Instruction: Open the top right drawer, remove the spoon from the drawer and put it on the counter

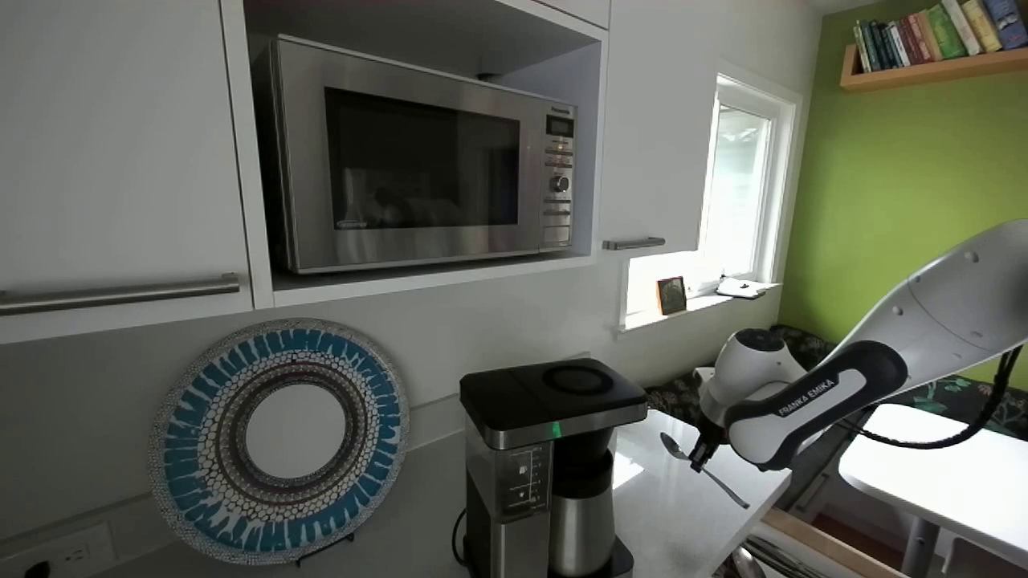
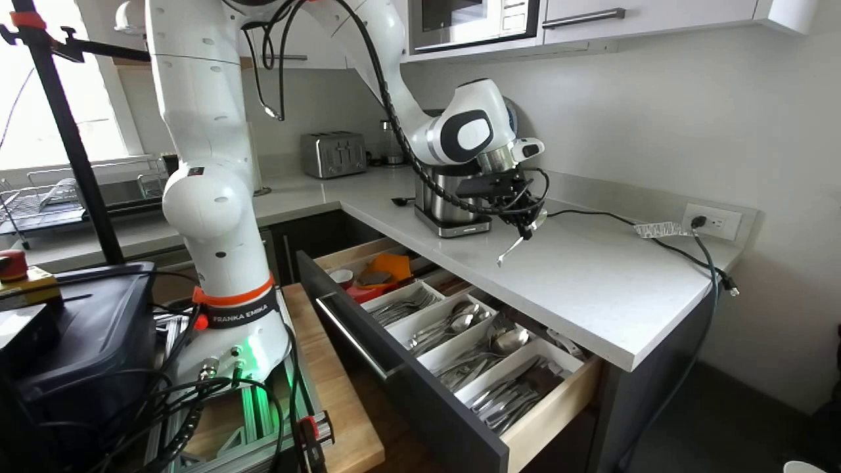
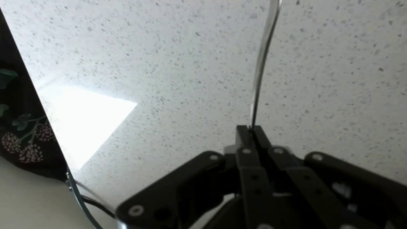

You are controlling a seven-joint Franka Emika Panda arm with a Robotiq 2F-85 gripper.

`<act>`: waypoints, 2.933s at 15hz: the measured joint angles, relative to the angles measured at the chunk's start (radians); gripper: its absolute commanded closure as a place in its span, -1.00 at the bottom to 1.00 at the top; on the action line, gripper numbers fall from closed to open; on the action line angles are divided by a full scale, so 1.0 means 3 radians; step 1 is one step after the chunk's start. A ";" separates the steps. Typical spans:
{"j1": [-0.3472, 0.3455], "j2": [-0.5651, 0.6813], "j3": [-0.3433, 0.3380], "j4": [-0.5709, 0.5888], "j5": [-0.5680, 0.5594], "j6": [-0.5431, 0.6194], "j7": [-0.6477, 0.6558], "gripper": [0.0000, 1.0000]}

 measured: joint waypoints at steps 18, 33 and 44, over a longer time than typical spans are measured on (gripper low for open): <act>0.0010 0.0665 0.0013 0.0474 0.0222 -0.0112 -0.0216 0.98; 0.0031 0.0786 0.0037 0.0541 0.0264 -0.0163 -0.0207 -0.09; -0.0014 0.0636 0.0062 0.0524 0.0435 -0.0392 -0.0207 -1.00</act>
